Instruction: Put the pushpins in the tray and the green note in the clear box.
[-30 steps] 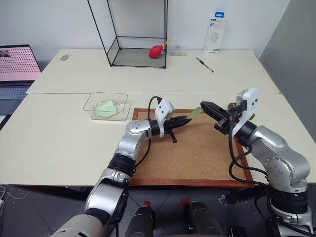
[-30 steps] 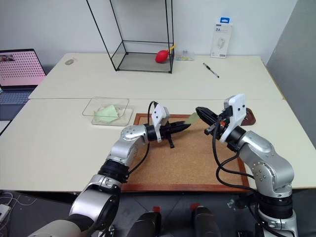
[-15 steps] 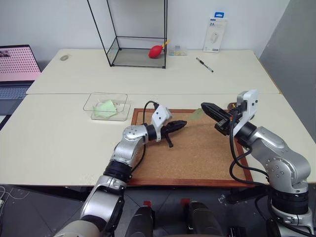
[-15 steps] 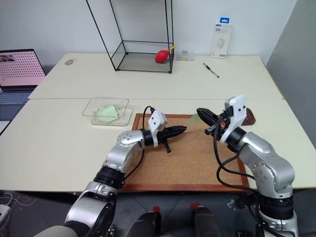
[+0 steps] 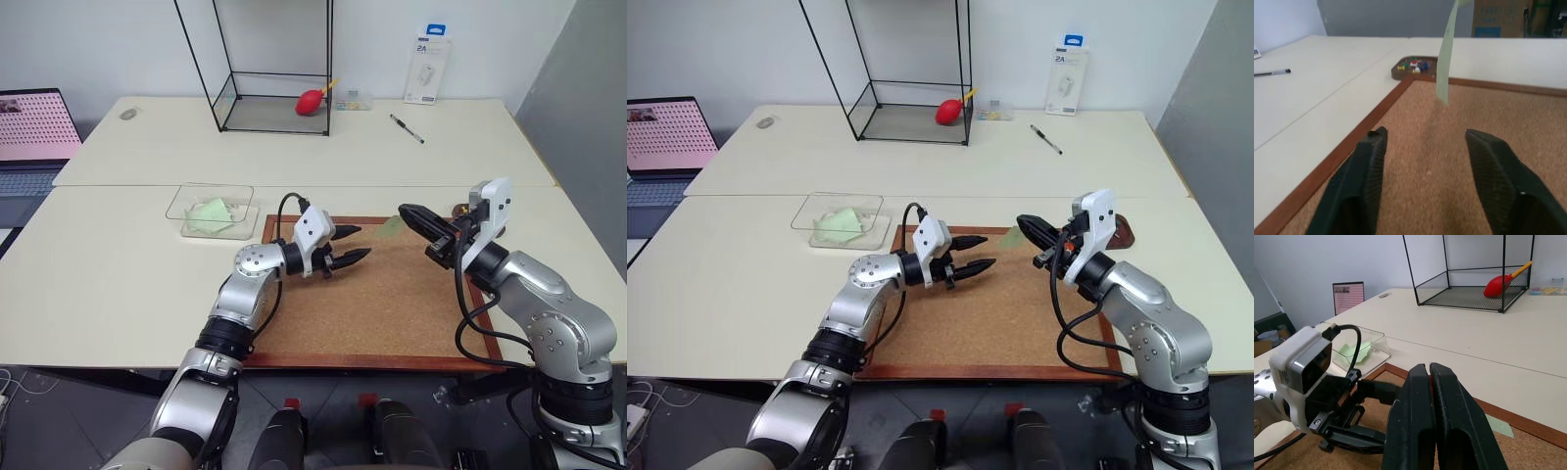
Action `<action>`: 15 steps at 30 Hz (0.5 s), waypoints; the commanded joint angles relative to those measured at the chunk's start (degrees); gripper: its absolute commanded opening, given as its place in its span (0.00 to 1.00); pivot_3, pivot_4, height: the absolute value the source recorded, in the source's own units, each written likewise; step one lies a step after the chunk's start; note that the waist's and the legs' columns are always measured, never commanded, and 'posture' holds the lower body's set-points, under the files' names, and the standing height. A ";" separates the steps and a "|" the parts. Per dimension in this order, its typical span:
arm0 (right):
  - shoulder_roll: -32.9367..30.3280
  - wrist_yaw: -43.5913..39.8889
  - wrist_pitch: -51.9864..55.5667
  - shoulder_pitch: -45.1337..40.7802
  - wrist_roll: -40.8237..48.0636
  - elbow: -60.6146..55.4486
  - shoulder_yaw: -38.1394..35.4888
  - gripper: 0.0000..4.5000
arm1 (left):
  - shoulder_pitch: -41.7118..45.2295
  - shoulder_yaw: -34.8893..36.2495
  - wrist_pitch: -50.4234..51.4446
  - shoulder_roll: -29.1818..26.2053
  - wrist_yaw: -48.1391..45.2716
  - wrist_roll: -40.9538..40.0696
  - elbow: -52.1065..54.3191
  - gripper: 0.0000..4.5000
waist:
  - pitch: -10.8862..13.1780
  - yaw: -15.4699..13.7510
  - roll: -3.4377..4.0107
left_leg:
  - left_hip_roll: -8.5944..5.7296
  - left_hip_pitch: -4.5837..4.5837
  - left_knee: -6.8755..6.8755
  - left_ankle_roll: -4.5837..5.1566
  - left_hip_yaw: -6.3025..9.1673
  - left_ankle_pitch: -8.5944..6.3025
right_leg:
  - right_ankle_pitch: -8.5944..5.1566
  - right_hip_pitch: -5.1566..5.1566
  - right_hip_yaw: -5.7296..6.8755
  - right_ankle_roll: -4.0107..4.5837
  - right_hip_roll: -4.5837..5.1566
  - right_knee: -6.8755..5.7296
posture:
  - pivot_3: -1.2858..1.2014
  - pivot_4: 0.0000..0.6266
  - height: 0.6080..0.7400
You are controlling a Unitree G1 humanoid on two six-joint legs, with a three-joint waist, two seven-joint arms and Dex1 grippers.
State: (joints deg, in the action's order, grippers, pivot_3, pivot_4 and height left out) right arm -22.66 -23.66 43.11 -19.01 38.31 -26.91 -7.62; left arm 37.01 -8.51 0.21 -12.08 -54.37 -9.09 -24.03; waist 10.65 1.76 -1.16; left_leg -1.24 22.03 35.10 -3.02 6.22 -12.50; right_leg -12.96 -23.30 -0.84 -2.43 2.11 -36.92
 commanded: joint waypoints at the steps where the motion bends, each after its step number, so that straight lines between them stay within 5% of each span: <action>1: -0.46 -0.24 -1.11 -1.16 0.05 -2.06 0.39 0.00 | 3.34 0.44 3.66 1.98 -0.87 -3.41 3.01 0.79 | 0.00 0.01 0.00 | 0.00 0.00 0.00 0.00 -0.01 0.00 | 0.00 0.00 0.00 0.00 0.00 0.00 | 0.52 0.24 1.00; 15: -0.23 -0.22 -1.70 -1.83 -0.56 -1.82 1.29 0.00 | 13.62 -2.39 1.38 5.82 -3.21 0.70 -13.20 0.79 | 0.00 0.10 0.00 | -0.01 0.02 0.00 0.00 -0.01 0.00 | 0.00 -0.01 0.00 0.00 -0.01 0.01 | 0.52 0.24 1.00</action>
State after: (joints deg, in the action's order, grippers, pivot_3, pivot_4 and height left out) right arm -22.66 -23.65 42.83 -19.67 37.60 -26.90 -5.80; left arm 48.47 -9.99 3.57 -6.56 -56.89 -9.40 -35.95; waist 10.65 1.85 -1.16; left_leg -1.24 22.05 35.10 -3.02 6.21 -12.50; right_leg -12.96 -23.31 -0.84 -2.44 2.10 -36.91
